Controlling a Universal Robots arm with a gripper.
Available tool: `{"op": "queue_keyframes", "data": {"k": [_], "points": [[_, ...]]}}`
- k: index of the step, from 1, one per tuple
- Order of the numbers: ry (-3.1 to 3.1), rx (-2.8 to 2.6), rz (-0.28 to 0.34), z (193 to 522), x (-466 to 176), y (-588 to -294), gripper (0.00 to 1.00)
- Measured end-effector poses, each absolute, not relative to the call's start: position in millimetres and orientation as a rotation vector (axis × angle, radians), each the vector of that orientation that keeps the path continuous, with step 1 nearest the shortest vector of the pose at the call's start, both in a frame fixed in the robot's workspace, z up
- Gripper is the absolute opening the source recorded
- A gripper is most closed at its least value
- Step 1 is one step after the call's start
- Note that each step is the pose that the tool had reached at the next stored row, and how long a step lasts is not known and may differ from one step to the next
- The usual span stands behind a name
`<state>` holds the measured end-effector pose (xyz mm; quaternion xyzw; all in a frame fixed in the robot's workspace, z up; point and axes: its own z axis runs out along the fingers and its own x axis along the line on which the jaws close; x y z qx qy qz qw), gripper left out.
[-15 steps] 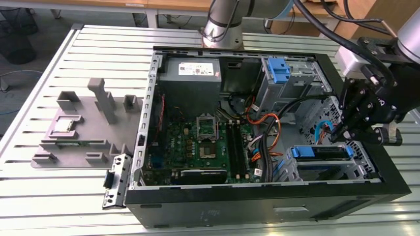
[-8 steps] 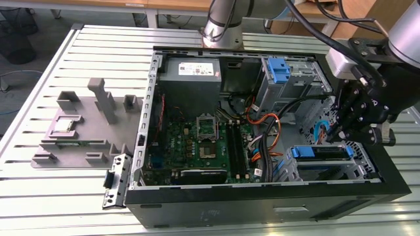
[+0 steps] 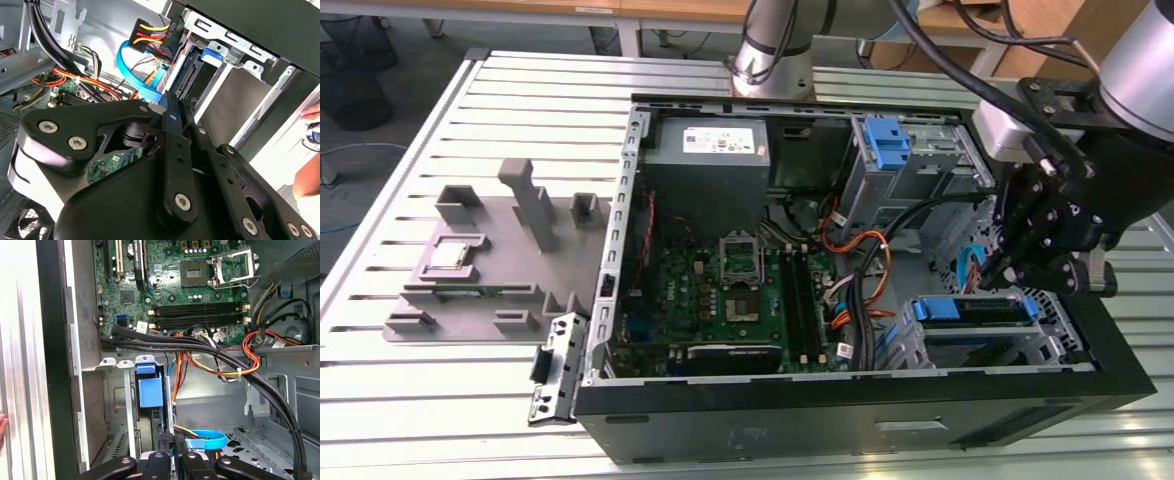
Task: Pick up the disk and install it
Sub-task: 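Insert the first disk wire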
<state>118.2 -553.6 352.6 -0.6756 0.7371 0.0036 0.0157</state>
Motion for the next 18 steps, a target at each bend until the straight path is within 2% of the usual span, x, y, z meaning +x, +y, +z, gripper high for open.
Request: {"op": "queue_keyframes", "data": {"k": [5,6,18], "points": [[2.276,-2.107,-0.001,351.8,116.3,-553.6,0.16],[2.195,-2.145,-0.045,347.9,110.6,-553.8,0.16],[2.192,-2.145,-0.048,347.8,110.1,-553.8,0.16]]}}
